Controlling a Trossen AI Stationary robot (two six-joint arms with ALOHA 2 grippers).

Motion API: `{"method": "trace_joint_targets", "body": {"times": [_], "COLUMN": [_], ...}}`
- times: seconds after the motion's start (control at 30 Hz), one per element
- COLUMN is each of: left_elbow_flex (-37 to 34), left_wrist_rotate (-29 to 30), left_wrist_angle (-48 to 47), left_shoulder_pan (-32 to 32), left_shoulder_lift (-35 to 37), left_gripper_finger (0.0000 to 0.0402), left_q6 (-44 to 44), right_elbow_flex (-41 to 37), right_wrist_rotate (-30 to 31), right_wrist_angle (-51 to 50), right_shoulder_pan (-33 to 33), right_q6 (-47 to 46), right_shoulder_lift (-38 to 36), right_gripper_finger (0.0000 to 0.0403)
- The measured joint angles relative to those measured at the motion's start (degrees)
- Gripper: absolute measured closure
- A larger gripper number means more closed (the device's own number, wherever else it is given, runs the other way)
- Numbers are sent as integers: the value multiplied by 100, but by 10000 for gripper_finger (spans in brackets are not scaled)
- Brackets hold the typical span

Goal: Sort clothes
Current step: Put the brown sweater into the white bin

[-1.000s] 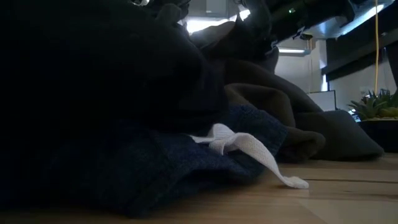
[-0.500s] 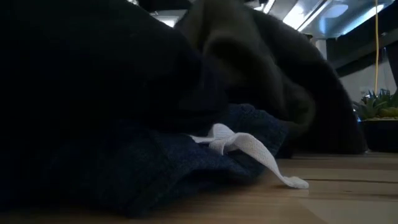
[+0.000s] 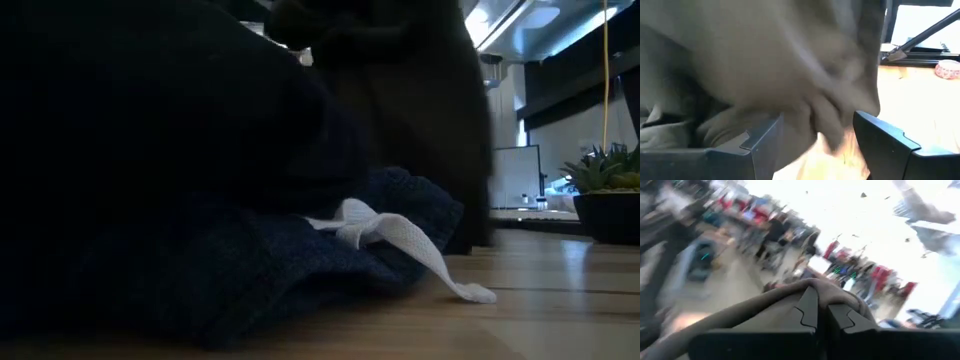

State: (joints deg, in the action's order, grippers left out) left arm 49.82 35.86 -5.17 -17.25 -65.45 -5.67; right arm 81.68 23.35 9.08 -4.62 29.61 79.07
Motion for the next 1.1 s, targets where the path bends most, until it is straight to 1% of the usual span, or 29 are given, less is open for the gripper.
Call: {"method": "trace_joint_targets", "body": {"times": [0.1, 0.23, 0.37, 0.43, 0.47, 0.57, 0.67, 0.77, 0.83, 0.97, 1.1], "left_elbow_flex": [0, 0, 0, 0, 0, 0, 0, 0, 0, 0, 0], "left_wrist_rotate": [38, 65, 63, 63, 63, 63, 63, 63, 63, 63, 63], "left_wrist_angle": [-119, -192, -203, -211, -212, -214, -283, -387, -432, -489, -474], "left_shoulder_pan": [13, 16, 12, 12, 12, 15, 15, 15, 15, 15, 15], "left_shoulder_lift": [-3, -4, -4, -4, -4, -4, -4, -4, -4, -4, -4], "left_gripper_finger": [167, 167, 167, 167, 167, 167, 167, 167, 167, 167, 167], "left_q6": [-47, -82, -125, -148, -164, -251, -312, -330, -333, -335, -357], "right_elbow_flex": [458, 652, 565, 558, 554, 540, 609, 994, 1413, 2339, 3024], "right_wrist_rotate": [-198, -330, -604, -797, -800, -803, -801, -781, -778, -755, -752], "right_wrist_angle": [8, -271, -805, -1235, -1467, -2111, -2474, -3108, -3655, -5075, -6464], "right_shoulder_pan": [-545, -1119, -1409, -1475, -1496, -1489, -1456, -1395, -1280, -989, -533], "right_q6": [-95, -939, -1817, -2141, -2234, -2308, -1996, -1722, -1690, -1730, -2037], "right_shoulder_lift": [128, 319, 619, 826, 931, 1135, 1129, 1018, 916, 740, 710], "right_gripper_finger": [392, 390, 383, 369, 357, 309, 255, 205, 179, 147, 139]}}
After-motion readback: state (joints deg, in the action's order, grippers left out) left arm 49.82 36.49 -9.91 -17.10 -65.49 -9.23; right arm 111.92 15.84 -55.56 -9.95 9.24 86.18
